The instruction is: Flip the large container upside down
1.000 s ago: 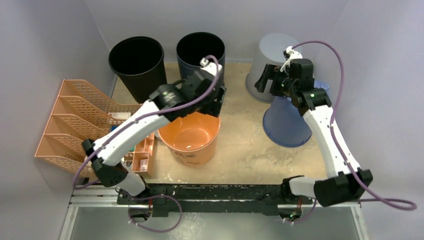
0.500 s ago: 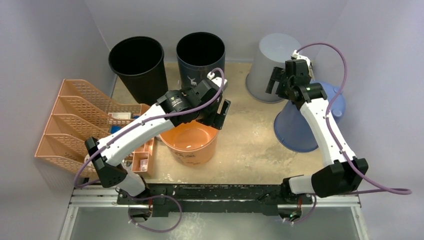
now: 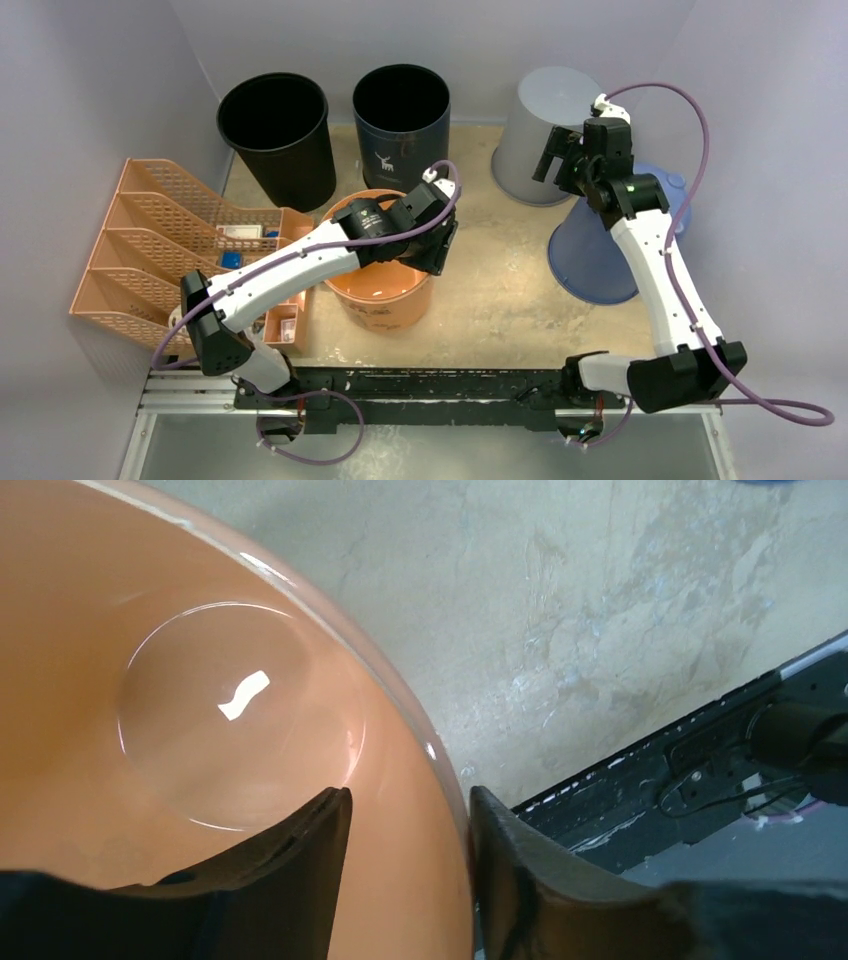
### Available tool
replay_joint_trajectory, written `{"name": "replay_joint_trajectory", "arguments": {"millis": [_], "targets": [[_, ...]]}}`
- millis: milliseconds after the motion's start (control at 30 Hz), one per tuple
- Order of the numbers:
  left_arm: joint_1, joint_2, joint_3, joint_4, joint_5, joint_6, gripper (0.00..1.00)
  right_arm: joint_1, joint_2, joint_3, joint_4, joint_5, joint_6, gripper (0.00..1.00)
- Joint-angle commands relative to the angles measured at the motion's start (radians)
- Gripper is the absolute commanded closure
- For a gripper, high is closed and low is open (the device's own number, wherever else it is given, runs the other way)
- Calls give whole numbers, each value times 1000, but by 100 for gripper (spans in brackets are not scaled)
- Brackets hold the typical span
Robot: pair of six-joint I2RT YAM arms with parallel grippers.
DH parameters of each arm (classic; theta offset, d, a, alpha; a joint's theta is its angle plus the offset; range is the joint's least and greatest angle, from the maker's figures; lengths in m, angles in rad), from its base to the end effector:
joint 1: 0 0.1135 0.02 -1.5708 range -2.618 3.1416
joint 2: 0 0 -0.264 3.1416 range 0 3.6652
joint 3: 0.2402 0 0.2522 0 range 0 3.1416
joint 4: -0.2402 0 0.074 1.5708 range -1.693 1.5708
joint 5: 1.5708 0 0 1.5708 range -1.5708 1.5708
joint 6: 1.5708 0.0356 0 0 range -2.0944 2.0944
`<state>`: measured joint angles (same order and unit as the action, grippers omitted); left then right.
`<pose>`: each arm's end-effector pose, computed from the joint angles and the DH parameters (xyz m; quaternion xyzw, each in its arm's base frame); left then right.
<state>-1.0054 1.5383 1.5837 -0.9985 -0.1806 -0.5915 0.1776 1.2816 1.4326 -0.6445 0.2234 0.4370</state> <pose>0.1750 -0.2639 0.3595 0.1681 0.9342 -0.1569 0.2728 0.2707 0.0406 0.4112 0.1670 0.8385 0.0630 0.5148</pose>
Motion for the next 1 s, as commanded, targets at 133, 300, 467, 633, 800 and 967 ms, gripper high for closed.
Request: {"name": "replay_joint_trajectory", "arguments": {"millis": [133, 300, 467, 633, 800, 967], "targets": [[-22, -33, 21, 85, -29, -5, 88, -3, -58, 50, -4, -49, 18, 0], [-22, -7, 91, 144, 68, -26, 100, -3, -143, 55, 89, -238, 14, 0], [-24, -65, 17, 433, 195, -129, 100, -3, -199, 67, 115, -283, -4, 3], [-21, -118, 8, 567, 245, -148, 100, -3, -287, 37, 91, -229, -4, 1], [15, -146, -150, 847, 408, -330, 100, -3, -372, -19, 65, -123, 20, 0], [46, -160, -310, 1000, 451, -408, 100, -3, -398, -55, 56, -101, 32, 0]]}}
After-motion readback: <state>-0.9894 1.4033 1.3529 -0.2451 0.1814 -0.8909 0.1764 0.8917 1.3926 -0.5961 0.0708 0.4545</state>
